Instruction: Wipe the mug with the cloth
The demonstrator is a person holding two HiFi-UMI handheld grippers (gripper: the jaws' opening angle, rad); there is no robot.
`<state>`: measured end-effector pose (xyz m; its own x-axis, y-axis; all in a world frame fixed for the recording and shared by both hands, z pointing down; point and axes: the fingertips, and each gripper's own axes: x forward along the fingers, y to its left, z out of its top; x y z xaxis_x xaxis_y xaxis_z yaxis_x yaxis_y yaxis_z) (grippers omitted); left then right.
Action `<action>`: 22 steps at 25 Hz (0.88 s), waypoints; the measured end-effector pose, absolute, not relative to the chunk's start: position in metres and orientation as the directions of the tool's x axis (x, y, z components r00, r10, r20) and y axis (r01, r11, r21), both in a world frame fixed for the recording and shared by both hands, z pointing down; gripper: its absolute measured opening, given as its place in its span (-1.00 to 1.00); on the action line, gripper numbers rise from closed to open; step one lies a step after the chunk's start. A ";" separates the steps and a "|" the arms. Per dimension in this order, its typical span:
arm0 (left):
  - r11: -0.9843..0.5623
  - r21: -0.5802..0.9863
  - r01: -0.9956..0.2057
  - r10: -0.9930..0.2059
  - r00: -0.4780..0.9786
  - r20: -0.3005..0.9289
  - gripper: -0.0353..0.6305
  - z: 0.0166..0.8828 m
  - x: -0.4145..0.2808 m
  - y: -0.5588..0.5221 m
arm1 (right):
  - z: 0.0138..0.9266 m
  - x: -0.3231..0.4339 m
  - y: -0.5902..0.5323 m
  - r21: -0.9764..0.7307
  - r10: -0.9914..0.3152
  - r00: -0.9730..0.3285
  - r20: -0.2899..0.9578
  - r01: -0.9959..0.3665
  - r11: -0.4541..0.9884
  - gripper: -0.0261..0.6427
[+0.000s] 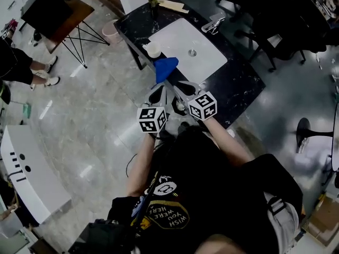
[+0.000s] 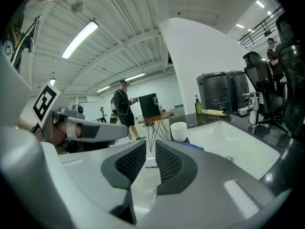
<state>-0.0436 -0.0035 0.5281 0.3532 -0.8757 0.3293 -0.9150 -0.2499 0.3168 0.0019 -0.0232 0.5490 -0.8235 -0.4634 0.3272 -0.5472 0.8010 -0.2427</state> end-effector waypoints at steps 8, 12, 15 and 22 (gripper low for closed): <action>-0.205 0.329 -0.922 -0.871 0.325 0.369 -0.88 0.554 -0.072 -0.019 | 0.610 -0.026 -0.061 -0.138 -0.406 -0.797 0.448 -0.510 0.849 -0.48; -0.160 0.321 -0.933 -0.870 0.287 0.401 -0.88 0.565 -0.086 -0.046 | 0.648 -0.034 -0.099 -0.105 -0.366 -0.752 0.548 -0.496 0.862 -0.31; -0.131 0.320 -0.938 -0.869 0.264 0.418 -0.88 0.569 -0.096 -0.071 | 0.664 -0.038 -0.135 -0.076 -0.386 -0.715 0.582 -0.521 0.850 -0.06; -0.111 0.300 -0.947 -0.868 0.240 0.436 -0.88 0.573 -0.112 -0.124 | 0.708 -0.064 -0.164 -0.069 -0.329 -0.661 0.674 -0.500 0.863 0.28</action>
